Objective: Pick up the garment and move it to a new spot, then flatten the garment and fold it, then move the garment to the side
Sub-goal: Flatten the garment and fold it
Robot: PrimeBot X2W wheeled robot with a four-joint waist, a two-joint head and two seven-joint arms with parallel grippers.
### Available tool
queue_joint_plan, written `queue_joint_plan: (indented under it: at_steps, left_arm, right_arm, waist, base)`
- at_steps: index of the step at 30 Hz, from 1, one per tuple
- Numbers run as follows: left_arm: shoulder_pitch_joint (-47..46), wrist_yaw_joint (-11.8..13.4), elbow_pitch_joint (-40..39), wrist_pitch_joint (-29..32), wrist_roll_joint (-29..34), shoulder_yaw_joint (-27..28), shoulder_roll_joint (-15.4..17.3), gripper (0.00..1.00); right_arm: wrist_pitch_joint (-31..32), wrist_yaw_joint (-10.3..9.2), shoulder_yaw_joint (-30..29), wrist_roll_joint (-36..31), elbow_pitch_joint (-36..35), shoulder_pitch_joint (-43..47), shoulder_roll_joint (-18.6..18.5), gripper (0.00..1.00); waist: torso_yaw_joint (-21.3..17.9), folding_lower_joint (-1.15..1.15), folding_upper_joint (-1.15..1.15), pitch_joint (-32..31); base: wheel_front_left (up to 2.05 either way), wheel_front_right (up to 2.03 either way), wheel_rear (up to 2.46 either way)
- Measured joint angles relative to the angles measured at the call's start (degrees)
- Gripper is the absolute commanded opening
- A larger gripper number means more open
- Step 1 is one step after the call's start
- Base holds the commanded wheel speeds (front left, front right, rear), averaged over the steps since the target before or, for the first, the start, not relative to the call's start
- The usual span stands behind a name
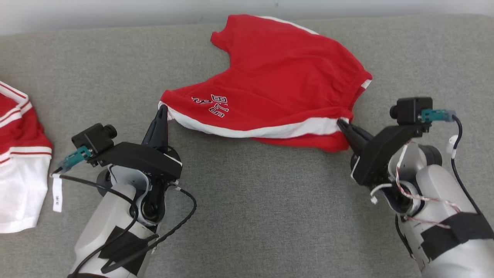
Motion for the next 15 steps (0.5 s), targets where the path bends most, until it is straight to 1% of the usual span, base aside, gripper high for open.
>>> queue_joint_plan:
  at_steps: [4,9,15]
  left_arm:
    - [1.15,-1.36,0.6,-0.13,0.0,-0.56,0.04,0.0]
    - [7.12,-1.93,1.18,-0.88,0.0,-1.57,0.65,0.0]
    - [13.82,-2.43,0.31,-1.52,-0.1,-2.58,1.0,0.0]
  right_arm:
    - [0.32,0.86,1.12,0.18,-0.2,3.24,-1.08,0.0]
    - [1.2,1.51,3.34,0.33,-2.22,9.53,-1.77,0.0]
    - [2.03,1.91,4.85,0.27,-5.67,15.87,-3.79,0.0]
  waist:
    - [0.48,-0.01,0.0,-1.45]
    - [1.54,-0.02,-0.01,-4.4]
    - [2.74,-0.02,-0.01,-8.53]
  base:
    - [0.0,0.0,0.0]
    - [0.0,0.0,0.0]
    - [0.0,0.0,0.0]
